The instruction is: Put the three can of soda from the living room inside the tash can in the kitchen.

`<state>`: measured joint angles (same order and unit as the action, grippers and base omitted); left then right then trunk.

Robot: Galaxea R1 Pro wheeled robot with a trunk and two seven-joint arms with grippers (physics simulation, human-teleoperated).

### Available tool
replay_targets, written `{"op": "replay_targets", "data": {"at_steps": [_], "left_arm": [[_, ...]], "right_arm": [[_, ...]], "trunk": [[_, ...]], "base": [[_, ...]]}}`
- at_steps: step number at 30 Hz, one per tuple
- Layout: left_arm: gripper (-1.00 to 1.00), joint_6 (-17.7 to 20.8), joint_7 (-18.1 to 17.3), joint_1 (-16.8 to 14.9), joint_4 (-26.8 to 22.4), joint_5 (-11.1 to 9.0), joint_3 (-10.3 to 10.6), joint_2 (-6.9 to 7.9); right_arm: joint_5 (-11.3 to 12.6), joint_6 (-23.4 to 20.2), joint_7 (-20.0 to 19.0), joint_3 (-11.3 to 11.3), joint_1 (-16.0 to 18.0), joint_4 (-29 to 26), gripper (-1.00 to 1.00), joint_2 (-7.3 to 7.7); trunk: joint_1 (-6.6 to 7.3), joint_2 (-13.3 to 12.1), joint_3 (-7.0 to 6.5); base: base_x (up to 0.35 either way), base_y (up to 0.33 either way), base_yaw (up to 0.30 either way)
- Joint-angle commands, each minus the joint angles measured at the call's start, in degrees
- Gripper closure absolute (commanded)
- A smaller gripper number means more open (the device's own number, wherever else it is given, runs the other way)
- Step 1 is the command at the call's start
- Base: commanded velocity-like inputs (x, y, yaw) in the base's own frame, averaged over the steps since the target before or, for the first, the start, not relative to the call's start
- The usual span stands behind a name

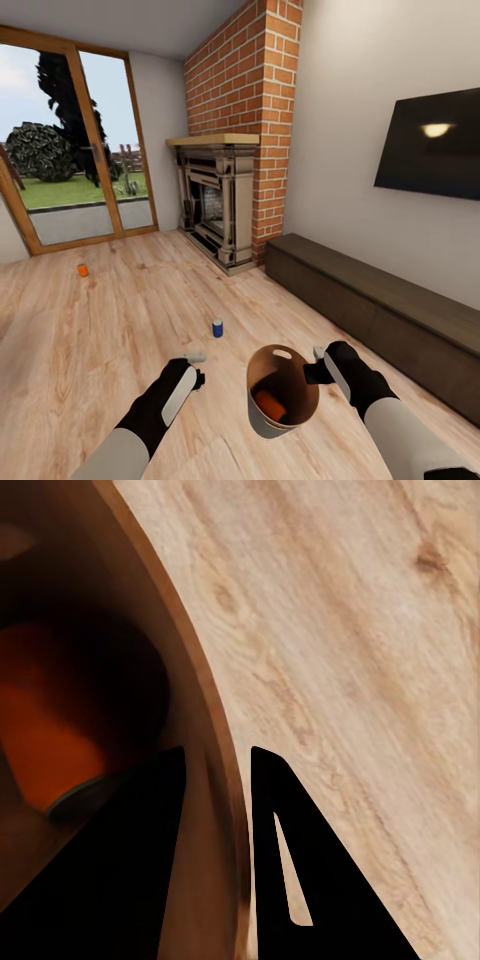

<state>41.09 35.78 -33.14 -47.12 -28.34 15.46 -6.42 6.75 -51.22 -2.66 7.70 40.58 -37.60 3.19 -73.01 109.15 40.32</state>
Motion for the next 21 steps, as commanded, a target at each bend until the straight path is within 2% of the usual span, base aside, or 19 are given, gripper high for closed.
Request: {"op": "replay_targets", "data": {"at_steps": [1,16,21], "left_arm": [[-1.00,-0.1,0.0,0.0,0.0,0.0,0.0,0.00],[-1.00,-0.4,-2.3,0.0,0.2,0.3,0.0,0.01],[-1.00,-0.4,-2.4,0.0,0.1,0.4,0.0,0.01]], "right_arm": [[1.1,0.0,-0.2,-0.1,0.0,0.0,1.00,-0.01],[1.1,0.0,-0.3,-0.1,0.0,0.0,1.00,-0.02],[1.1,0.0,-0.3,-0.1,0.0,0.0,1.00,-0.03]], "trunk": [[0.00,0.0,-0.08],[0.00,0.0,-0.25],[0.00,0.0,-0.25]], "base": [[0.317,-0.006,0.050],[0.340,-0.030,0.007],[0.344,0.026,-0.132]]}}
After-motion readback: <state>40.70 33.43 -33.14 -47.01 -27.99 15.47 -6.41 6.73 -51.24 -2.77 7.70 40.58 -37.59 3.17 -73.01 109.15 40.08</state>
